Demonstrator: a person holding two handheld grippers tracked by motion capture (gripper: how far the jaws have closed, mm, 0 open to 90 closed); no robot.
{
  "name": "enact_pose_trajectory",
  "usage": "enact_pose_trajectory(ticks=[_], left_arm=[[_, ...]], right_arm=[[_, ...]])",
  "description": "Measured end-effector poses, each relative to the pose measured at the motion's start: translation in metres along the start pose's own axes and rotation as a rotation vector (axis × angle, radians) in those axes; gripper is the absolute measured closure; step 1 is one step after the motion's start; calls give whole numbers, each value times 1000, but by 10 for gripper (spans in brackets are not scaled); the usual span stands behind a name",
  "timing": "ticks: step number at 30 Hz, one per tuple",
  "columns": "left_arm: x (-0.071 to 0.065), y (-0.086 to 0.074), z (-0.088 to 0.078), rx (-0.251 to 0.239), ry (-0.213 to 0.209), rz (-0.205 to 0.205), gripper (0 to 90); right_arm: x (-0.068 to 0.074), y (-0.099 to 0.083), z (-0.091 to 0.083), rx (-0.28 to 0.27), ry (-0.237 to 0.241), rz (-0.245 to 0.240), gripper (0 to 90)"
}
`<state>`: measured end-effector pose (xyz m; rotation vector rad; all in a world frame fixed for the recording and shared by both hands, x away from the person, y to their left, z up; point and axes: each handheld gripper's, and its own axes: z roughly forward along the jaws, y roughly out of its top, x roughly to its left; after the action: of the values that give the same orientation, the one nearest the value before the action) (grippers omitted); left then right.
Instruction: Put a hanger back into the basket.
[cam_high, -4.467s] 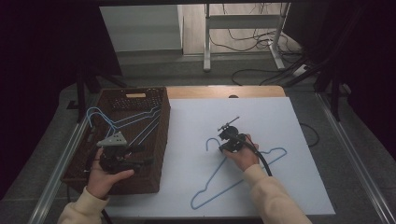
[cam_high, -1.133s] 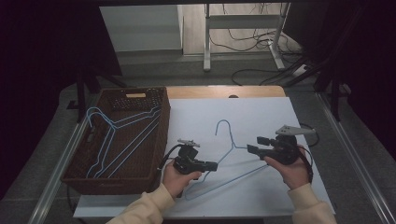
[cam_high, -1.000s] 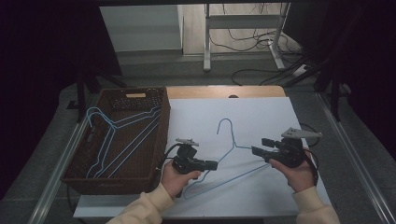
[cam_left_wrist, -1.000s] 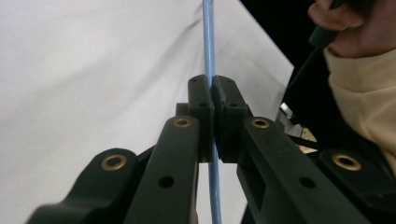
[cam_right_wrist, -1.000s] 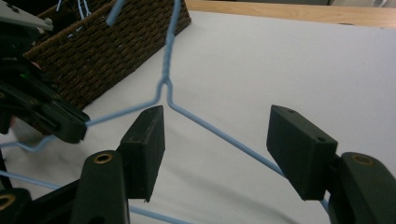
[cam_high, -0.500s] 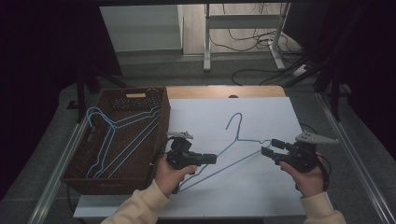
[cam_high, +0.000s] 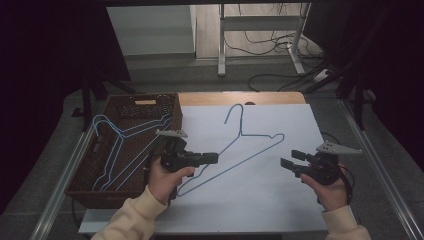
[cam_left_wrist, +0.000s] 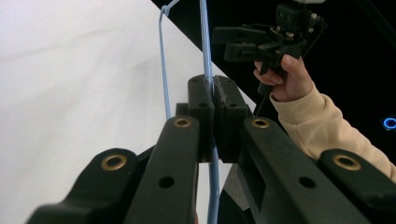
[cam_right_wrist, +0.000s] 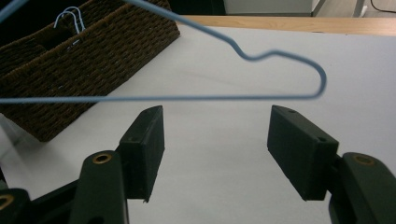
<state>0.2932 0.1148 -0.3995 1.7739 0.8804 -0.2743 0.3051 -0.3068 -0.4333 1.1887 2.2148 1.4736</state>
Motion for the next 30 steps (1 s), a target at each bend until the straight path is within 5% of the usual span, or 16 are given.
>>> enact_pose_trajectory(ticks=[17,30], left_arm=[[17,6,-68,-130,34,8,864],[39,-1,-122,-232,83,-29,864]], right_arm=[[-2,-5,10,68,17,-8,303],[-1,-8,13,90,10,-9,303]])
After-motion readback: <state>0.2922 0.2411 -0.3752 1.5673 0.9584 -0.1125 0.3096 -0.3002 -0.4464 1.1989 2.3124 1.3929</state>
